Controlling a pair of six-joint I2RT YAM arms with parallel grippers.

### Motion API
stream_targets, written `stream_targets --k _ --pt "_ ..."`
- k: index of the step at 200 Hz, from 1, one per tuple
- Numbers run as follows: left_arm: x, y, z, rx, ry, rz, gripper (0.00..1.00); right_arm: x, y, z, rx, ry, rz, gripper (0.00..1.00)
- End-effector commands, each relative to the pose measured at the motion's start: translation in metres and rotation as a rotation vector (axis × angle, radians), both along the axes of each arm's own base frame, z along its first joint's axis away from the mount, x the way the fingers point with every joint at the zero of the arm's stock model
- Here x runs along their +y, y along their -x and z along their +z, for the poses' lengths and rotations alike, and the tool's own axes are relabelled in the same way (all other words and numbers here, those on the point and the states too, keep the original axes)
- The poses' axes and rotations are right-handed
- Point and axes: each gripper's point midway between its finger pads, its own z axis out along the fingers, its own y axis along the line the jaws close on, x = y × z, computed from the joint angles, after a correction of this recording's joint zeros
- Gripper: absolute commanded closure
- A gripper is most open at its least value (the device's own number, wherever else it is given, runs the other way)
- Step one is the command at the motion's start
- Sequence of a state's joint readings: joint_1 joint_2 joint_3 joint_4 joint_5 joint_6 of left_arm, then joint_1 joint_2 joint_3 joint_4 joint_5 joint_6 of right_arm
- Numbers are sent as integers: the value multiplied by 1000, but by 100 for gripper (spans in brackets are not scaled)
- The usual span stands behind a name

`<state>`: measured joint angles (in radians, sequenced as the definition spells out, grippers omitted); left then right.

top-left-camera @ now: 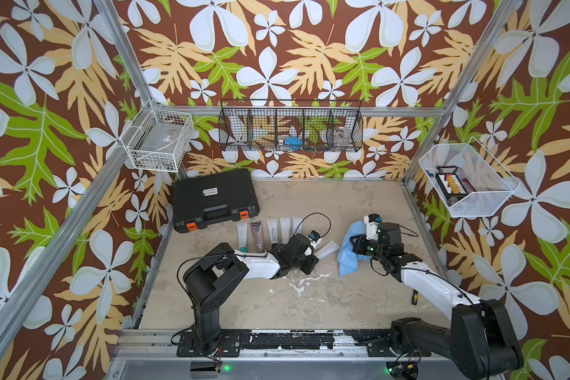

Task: Wipe the surface of the toothpaste tube
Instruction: Move the toothpaste to the center of the board.

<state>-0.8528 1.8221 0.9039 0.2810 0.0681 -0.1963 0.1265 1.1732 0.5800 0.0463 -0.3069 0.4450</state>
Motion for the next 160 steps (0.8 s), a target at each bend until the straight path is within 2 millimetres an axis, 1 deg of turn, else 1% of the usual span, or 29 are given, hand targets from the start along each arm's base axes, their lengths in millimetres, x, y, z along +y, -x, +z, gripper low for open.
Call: stream_targets --k 1,8,22,33,55,69,76,92,93,94,95,125,143,160 --pt "8 -23 18 -17 68 200 86 -20 10 9 15 40 -39 100" --pt "9 -27 20 -10 81 243 86 -24 10 16 -2 34 -52 100" --pt "15 -36 21 2 96 342 87 -26 11 29 -31 23 -58 100" --pt "19 -43 20 7 96 410 87 -25 12 36 -46 13 -56 100" --pt "31 -59 20 -7 79 548 87 -23 13 43 -53 4 -50 100" --pt "31 -71 22 -17 55 601 87 -22 13 45 -58 -4 -45 100" --pt "27 -76 22 -17 44 614 87 -21 14 46 -62 -11 -41 100" --pt "22 -84 17 4 31 650 87 -18 13 48 -66 -24 -34 100" --pt "22 -83 14 8 26 652 87 -18 13 49 -66 -25 -33 100" --pt "21 -84 16 7 30 654 87 -18 13 49 -66 -25 -32 100" --pt "22 -84 13 11 25 656 87 -18 13 49 -67 -26 -31 100" --pt "14 -86 -1 74 52 699 88 -16 12 52 -66 -32 -22 100" --pt "13 -83 -11 92 45 716 88 -16 12 57 -83 -34 -20 100" --pt "8 -79 -15 101 38 711 87 -16 12 59 -93 -34 -24 100"
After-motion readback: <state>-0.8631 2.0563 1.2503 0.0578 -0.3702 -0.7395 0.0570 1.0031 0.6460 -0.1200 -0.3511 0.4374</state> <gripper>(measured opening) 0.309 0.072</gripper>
